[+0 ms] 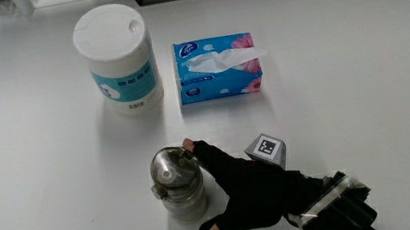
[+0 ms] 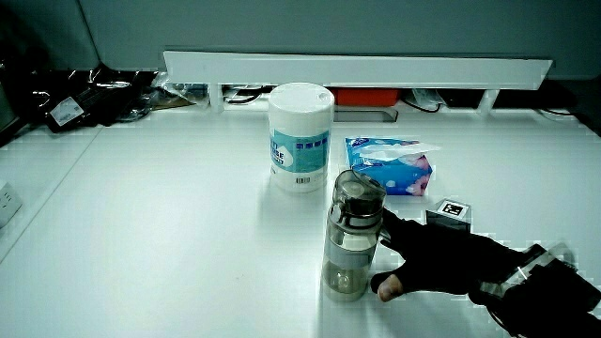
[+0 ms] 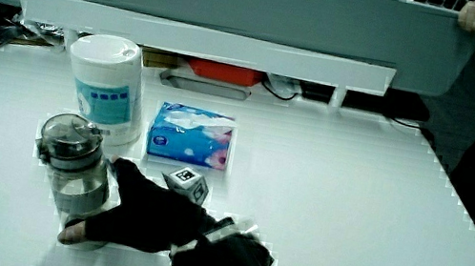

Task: Pick bottle

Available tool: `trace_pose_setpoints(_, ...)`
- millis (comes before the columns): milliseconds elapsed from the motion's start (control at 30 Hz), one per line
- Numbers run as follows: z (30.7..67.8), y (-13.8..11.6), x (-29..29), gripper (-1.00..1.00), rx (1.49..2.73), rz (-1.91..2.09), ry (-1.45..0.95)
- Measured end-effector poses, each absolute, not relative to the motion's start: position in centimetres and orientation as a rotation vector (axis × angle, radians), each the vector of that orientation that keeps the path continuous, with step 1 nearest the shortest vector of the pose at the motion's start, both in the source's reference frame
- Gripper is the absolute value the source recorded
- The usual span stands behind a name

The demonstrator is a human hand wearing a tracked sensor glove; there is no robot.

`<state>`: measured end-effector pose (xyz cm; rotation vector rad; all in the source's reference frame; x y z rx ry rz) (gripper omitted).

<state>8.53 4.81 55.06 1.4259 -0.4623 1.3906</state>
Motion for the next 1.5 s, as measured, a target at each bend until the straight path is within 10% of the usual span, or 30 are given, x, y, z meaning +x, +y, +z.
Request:
trace_pose_setpoints(400,56.0,5.0,7.8,0.0,1.4,1.456,-0.452)
trace_pose_setpoints(1500,57.4,6.1,8.7,1.0,1.539,1.742,-0.353)
